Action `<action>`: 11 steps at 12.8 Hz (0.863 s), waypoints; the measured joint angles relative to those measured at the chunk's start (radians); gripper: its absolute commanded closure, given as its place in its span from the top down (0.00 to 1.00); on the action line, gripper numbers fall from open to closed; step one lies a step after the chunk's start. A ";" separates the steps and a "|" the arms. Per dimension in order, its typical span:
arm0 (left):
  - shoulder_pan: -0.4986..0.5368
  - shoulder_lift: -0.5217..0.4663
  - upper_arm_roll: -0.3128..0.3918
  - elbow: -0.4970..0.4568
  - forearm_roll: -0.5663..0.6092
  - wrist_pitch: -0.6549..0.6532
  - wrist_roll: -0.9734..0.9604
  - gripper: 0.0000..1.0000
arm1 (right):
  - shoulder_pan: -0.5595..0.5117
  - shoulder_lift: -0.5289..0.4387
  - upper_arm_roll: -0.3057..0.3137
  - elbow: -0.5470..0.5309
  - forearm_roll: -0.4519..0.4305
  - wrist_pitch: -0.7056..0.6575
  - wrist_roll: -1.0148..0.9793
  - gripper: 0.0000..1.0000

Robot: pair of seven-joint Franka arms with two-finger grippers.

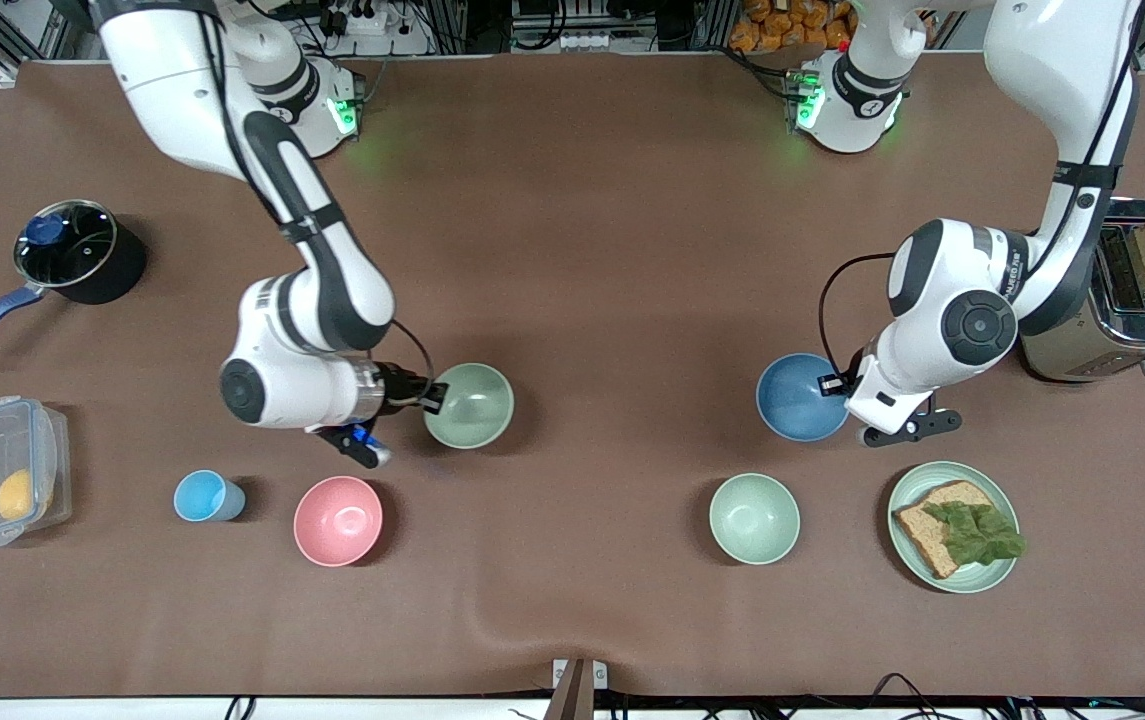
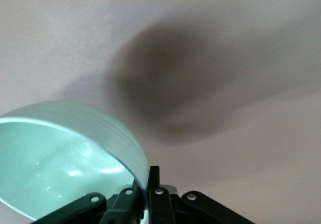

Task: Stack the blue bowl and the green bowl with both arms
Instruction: 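Slide the green bowl with the right gripper toward the table middle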

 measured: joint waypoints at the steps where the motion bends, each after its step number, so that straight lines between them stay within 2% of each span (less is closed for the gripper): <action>1: 0.000 0.000 0.000 0.000 0.000 0.000 0.000 0.00 | 0.031 0.017 0.000 0.015 0.010 0.030 0.058 0.00; 7: 0.000 0.006 0.000 0.000 0.000 0.000 0.000 0.00 | 0.170 0.095 0.000 0.066 0.012 0.158 0.267 0.00; 8: 0.000 0.006 0.000 0.000 0.000 0.000 0.000 0.00 | 0.183 0.104 0.000 0.068 0.012 0.172 0.286 0.13; 9: 0.000 0.006 0.000 0.000 0.000 0.000 0.000 0.00 | 0.193 0.109 0.000 0.071 0.012 0.177 0.296 0.51; 10: 0.000 0.006 0.000 0.000 0.000 0.000 0.000 0.00 | 0.200 0.112 0.000 0.073 0.012 0.179 0.300 0.93; 11: 0.000 0.006 0.000 0.000 0.000 0.000 0.000 0.00 | 0.203 0.112 0.000 0.076 0.012 0.180 0.300 1.00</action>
